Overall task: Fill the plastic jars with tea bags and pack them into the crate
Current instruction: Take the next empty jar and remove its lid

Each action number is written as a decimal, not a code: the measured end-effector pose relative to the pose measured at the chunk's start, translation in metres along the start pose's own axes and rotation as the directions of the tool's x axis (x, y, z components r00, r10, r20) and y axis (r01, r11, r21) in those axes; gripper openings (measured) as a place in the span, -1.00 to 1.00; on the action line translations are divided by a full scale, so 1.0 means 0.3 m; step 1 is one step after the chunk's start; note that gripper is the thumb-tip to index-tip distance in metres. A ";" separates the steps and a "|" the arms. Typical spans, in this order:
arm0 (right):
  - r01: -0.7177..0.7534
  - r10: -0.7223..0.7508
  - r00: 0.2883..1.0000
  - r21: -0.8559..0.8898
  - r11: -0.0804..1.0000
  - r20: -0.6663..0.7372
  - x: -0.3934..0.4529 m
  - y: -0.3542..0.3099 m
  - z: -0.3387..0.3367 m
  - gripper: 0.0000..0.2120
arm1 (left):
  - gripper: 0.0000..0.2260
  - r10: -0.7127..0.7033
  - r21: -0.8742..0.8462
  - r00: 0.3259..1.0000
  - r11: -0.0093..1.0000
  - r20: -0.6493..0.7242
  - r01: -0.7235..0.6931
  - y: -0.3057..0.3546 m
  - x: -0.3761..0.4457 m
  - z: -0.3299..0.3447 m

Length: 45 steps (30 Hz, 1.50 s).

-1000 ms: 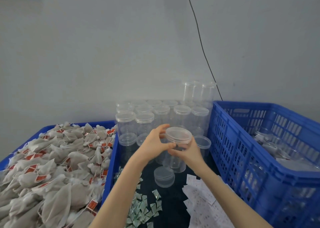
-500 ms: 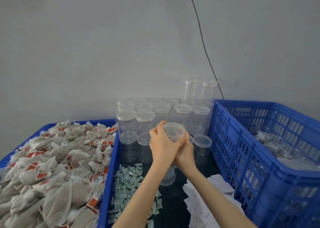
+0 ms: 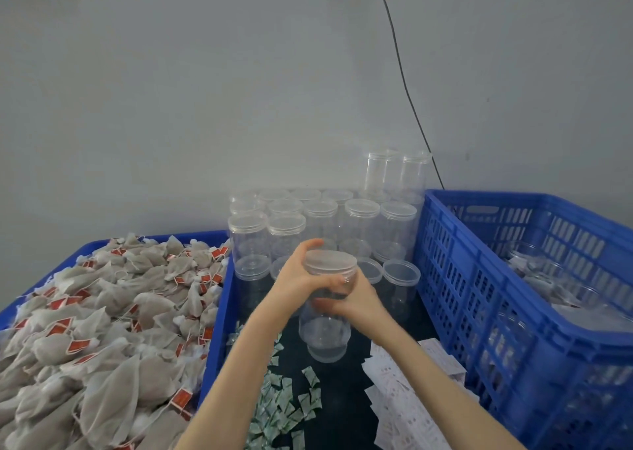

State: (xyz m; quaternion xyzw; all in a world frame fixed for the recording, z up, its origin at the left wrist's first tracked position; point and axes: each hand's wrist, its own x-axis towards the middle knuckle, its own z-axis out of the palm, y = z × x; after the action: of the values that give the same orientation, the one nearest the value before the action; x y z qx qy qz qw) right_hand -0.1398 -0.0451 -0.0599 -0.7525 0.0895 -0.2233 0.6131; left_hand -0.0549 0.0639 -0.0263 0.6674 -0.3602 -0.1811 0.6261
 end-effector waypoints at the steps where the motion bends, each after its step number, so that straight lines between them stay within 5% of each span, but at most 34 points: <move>1: -0.030 0.021 0.995 -0.092 0.995 -0.094 0.000 0.006 0.018 -0.36 | -0.37 -0.011 0.073 0.992 0.997 -0.125 0.020 -0.007 -0.003 0.032; 4: -0.084 0.035 0.978 -0.239 0.967 -0.203 0.003 0.036 0.041 -0.47 | -0.40 0.009 0.233 0.923 0.969 -0.384 0.088 -0.039 -0.016 0.111; 6: -0.087 0.031 0.977 -0.261 0.961 -0.210 0.000 0.053 0.035 -0.44 | -0.32 0.012 0.289 0.922 0.951 -0.387 0.109 -0.053 -0.018 0.127; 9: -0.125 0.082 0.980 -0.234 0.964 -0.183 -0.011 0.062 -0.009 -0.30 | -0.18 -0.050 0.221 0.983 0.971 -0.176 0.089 -0.054 -0.009 0.084; 12: -0.122 0.122 0.992 0.008 0.993 0.021 -0.023 0.068 -0.091 -0.22 | -0.30 -0.075 0.134 0.992 0.989 0.101 0.061 -0.041 0.000 -0.006; 20: -0.081 0.079 0.986 0.009 0.997 0.150 -0.063 0.056 -0.091 -0.22 | -0.42 -0.016 -0.147 0.925 0.986 0.379 0.077 -0.086 -0.007 -0.069; 23: -0.088 0.093 0.994 -0.092 0.992 0.056 -0.053 0.075 -0.068 -0.17 | -0.45 0.046 -0.140 0.952 0.990 0.304 -0.004 -0.102 -0.010 -0.048; 26: -0.134 0.099 0.975 -0.173 0.976 -0.197 -0.046 0.081 -0.015 -0.20 | -0.48 0.028 0.036 1.000 0.999 -0.004 -0.028 -0.092 -0.012 0.045; 28: -0.146 0.062 0.949 -0.260 0.954 -0.308 -0.042 0.087 0.008 -0.24 | -0.46 0.056 0.223 0.966 0.975 -0.252 0.002 -0.089 -0.025 0.122; 31: -0.133 0.021 0.945 -0.326 0.936 -0.325 -0.043 0.096 0.004 -0.18 | -0.34 0.078 0.339 0.937 0.940 -0.340 0.045 -0.090 -0.038 0.167; 35: -0.156 0.110 0.971 -0.212 0.965 -0.210 -0.058 0.107 -0.050 -0.12 | -0.11 -0.031 0.379 0.999 0.925 0.016 0.023 -0.076 -0.018 0.075; 37: -0.138 0.120 0.985 -0.154 0.978 -0.121 -0.064 0.118 -0.083 -0.10 | -0.17 -0.080 0.271 0.955 0.963 0.287 -0.001 -0.059 -0.011 0.019; 39: -0.122 0.117 0.992 -0.159 0.980 -0.040 -0.069 0.125 -0.092 -0.10 | -0.28 -0.058 0.216 0.917 0.976 0.395 -0.031 -0.052 -0.004 -0.017; 42: -0.116 0.099 0.991 -0.206 0.972 -0.092 -0.079 0.124 -0.064 -0.13 | -0.39 -0.030 0.272 0.962 0.961 0.271 -0.047 -0.058 0.004 0.005; 45: -0.023 -0.062 0.982 -0.435 0.900 -0.180 -0.089 0.131 -0.027 -0.21 | -0.46 0.019 0.358 0.989 0.933 -0.149 0.036 -0.068 -0.004 0.077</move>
State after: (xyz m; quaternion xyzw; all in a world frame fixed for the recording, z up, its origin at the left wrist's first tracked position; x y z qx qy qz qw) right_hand -0.1617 -0.0505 -0.1025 -0.8466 0.1874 -0.2743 0.4158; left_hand -0.0667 0.0476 -0.0498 0.7841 -0.3362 -0.0642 0.5177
